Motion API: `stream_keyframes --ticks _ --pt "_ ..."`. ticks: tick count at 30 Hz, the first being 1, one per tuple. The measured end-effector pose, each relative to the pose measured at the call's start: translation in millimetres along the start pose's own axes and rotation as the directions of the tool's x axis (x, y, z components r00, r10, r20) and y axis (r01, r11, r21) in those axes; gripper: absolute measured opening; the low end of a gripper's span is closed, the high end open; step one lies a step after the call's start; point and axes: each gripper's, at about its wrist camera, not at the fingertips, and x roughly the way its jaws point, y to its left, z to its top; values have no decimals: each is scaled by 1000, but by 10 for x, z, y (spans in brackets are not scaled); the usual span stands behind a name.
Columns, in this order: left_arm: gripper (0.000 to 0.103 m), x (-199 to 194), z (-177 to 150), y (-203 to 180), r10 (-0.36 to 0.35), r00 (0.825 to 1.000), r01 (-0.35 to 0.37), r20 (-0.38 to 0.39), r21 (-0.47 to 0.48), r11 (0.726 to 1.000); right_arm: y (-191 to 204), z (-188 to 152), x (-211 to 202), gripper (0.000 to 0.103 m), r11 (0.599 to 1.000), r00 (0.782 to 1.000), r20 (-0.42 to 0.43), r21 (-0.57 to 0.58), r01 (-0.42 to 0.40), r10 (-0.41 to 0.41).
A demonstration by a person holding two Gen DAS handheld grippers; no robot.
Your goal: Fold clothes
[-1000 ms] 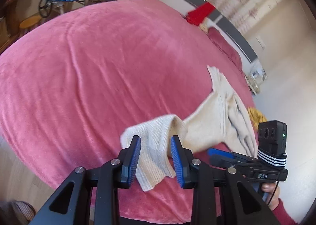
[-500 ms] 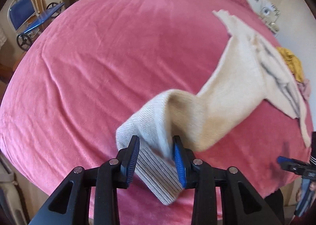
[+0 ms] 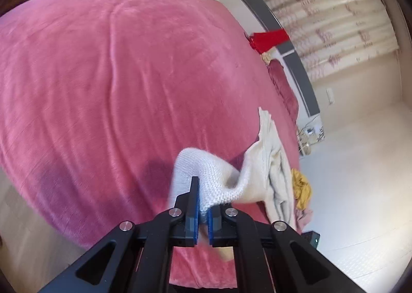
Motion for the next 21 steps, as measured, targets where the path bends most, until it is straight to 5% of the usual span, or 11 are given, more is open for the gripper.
stream_keyframes --ticks 5,11,14,16,21 --pt "3 -160 -113 66 -34 998 33 -47 -35 999 557 674 67 73 960 994 24 -258 107 -105" --pt "3 -108 -208 163 -32 997 27 -72 -77 997 1071 1503 410 73 844 958 79 -457 280 -275" --pt "3 -171 -266 123 -67 996 63 -65 -59 996 1209 1734 771 76 795 939 -25 -541 275 -342" --pt "3 -224 -312 59 -77 995 76 -64 -23 997 1127 1851 994 77 838 924 -148 -489 241 -352" --pt "4 -335 -376 -116 -103 993 108 -65 84 991 1016 1952 1109 78 903 934 -207 -382 197 -291"
